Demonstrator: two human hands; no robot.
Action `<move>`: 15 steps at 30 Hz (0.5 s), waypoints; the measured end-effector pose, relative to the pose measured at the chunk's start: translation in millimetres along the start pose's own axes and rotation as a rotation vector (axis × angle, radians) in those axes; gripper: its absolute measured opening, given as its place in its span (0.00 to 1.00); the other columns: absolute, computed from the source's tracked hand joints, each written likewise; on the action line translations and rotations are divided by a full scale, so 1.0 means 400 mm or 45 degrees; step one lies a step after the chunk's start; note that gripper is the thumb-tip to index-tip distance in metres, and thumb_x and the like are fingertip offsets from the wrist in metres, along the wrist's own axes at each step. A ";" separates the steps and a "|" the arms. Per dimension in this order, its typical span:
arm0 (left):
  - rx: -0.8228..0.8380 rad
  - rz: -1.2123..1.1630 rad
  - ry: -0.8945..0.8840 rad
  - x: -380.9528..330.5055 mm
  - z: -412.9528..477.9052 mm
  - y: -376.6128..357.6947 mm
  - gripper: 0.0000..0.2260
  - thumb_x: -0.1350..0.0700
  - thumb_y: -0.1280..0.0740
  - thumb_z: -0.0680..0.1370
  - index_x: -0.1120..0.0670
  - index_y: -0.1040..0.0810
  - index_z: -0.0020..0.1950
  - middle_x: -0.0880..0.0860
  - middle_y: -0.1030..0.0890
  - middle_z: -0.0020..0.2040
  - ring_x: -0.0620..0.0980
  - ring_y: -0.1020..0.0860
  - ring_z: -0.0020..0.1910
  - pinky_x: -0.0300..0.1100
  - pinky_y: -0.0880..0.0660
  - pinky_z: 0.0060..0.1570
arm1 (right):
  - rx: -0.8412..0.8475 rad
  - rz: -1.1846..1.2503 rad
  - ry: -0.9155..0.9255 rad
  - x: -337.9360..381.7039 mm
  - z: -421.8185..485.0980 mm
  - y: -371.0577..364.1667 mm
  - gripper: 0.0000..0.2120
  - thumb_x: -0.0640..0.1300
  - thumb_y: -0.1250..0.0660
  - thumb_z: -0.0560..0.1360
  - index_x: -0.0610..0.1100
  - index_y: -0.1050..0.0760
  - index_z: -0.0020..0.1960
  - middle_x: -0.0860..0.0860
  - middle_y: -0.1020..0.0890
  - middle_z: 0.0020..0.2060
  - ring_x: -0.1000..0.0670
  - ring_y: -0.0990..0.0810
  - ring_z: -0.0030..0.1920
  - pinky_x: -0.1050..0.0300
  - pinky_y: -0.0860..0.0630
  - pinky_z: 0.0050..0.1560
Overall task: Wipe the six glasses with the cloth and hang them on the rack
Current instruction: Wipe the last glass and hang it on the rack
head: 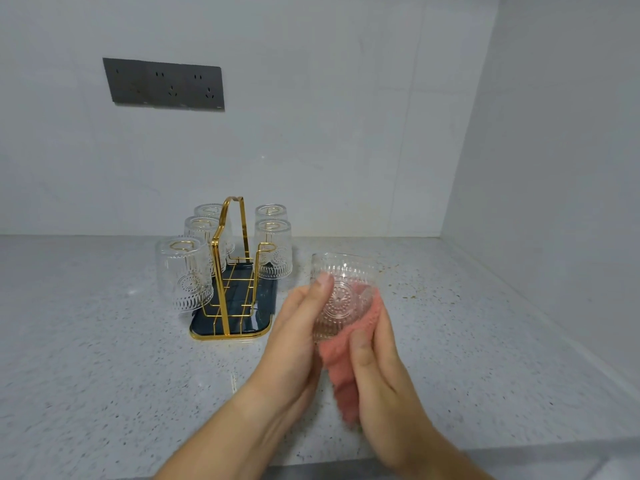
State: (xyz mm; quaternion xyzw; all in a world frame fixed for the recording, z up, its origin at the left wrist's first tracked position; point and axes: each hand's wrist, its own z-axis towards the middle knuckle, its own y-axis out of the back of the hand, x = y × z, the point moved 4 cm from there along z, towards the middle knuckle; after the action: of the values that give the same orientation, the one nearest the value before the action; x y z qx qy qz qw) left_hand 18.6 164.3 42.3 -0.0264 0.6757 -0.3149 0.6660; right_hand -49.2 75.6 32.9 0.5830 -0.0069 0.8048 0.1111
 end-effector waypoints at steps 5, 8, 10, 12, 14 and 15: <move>0.131 0.037 0.148 0.012 -0.007 -0.033 0.25 0.42 0.45 0.85 0.57 0.16 0.65 0.58 0.13 0.56 0.55 0.14 0.52 0.50 0.20 0.54 | -0.116 0.101 -0.104 0.045 0.059 0.057 0.23 0.63 0.53 0.82 0.51 0.25 0.58 0.53 0.18 0.28 0.54 0.19 0.27 0.57 0.20 0.37; 0.119 0.078 0.109 0.012 -0.005 -0.043 0.25 0.41 0.45 0.86 0.55 0.16 0.65 0.59 0.14 0.60 0.57 0.15 0.56 0.54 0.21 0.56 | -0.176 0.156 -0.102 0.061 0.060 0.062 0.20 0.60 0.53 0.83 0.55 0.26 0.62 0.55 0.16 0.32 0.61 0.18 0.29 0.69 0.23 0.32; 0.120 0.141 0.061 0.025 0.001 -0.035 0.34 0.32 0.37 0.80 0.61 0.22 0.69 0.62 0.14 0.53 0.58 0.15 0.45 0.54 0.22 0.44 | -0.149 0.052 -0.113 0.055 0.040 0.043 0.19 0.64 0.54 0.80 0.61 0.28 0.59 0.53 0.21 0.25 0.57 0.28 0.19 0.61 0.29 0.21; 0.112 0.150 0.028 0.033 0.005 -0.019 0.41 0.31 0.27 0.71 0.62 0.28 0.70 0.59 0.14 0.45 0.56 0.14 0.39 0.50 0.21 0.40 | -0.104 0.065 -0.115 0.042 0.016 0.019 0.14 0.68 0.53 0.76 0.73 0.31 0.55 0.49 0.22 0.25 0.54 0.30 0.19 0.60 0.32 0.20; 0.083 0.105 -0.018 0.031 0.000 -0.011 0.38 0.40 0.21 0.67 0.61 0.27 0.67 0.55 0.12 0.46 0.53 0.12 0.45 0.44 0.18 0.43 | -0.107 0.077 -0.092 0.016 -0.001 0.012 0.16 0.76 0.51 0.71 0.82 0.37 0.57 0.56 0.20 0.27 0.59 0.26 0.24 0.65 0.28 0.25; 0.060 0.079 -0.022 0.030 -0.004 -0.012 0.37 0.42 0.19 0.67 0.62 0.26 0.66 0.56 0.12 0.47 0.52 0.13 0.45 0.42 0.17 0.42 | -0.103 0.064 -0.065 0.012 -0.005 0.011 0.20 0.79 0.49 0.69 0.83 0.37 0.60 0.60 0.20 0.30 0.61 0.23 0.27 0.69 0.26 0.30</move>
State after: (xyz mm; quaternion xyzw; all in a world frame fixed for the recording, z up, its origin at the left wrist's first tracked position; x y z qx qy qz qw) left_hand 14.1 155.6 33.8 0.0076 0.6628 -0.3099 0.6816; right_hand -53.3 72.4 37.1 0.5980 -0.0567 0.7914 0.1140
